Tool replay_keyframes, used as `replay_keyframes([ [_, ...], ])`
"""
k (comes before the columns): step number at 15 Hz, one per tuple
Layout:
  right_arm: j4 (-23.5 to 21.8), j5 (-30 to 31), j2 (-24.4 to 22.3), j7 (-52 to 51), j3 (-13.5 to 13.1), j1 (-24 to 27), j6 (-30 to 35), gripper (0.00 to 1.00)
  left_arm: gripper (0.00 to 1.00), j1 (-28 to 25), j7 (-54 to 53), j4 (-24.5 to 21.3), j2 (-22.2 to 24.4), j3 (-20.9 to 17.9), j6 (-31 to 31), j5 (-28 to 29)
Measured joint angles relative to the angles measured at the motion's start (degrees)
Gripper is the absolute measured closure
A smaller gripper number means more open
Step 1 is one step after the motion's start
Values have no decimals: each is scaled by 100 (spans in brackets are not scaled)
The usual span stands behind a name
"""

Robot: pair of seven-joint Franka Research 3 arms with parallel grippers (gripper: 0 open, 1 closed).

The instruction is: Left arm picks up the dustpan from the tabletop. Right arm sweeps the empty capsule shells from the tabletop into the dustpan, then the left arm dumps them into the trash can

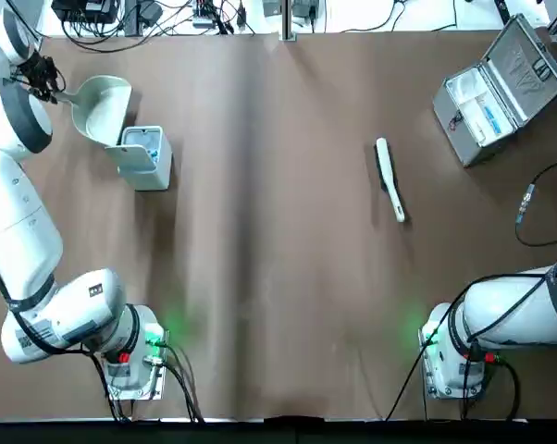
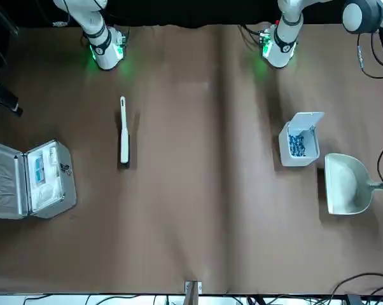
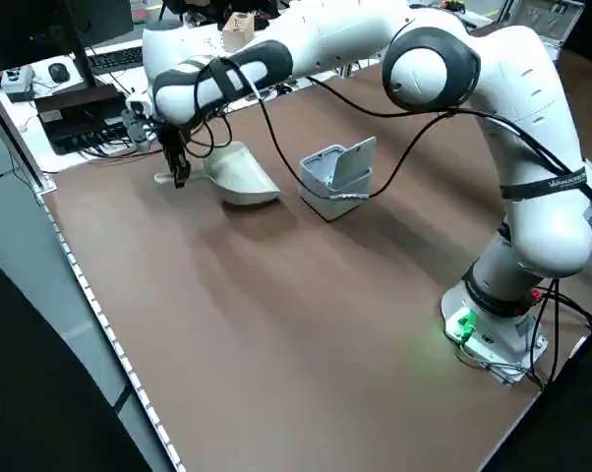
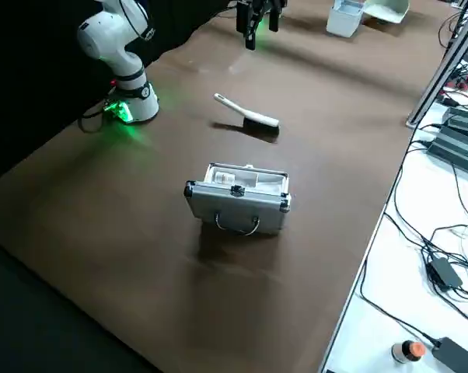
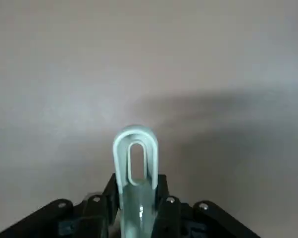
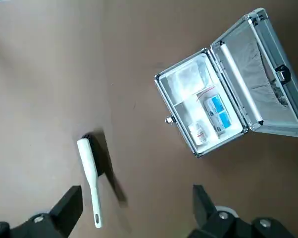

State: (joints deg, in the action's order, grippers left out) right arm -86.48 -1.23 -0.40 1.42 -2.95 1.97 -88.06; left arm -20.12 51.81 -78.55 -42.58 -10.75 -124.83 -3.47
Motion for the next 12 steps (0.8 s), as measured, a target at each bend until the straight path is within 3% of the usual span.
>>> replay_keyframes([
  [4, 0, -1, 0, 0, 0, 0, 0, 2, 67, -75, -4, -360, -9, -57, -213, 0],
  [8, 0, -1, 0, 0, 0, 0, 0, 2, 67, -210, -5, -721, -9, -71, -865, -1],
  [12, 0, -1, 0, 0, 1, 0, 0, 2, 67, -233, -5, -796, 17, -71, -897, -2],
])
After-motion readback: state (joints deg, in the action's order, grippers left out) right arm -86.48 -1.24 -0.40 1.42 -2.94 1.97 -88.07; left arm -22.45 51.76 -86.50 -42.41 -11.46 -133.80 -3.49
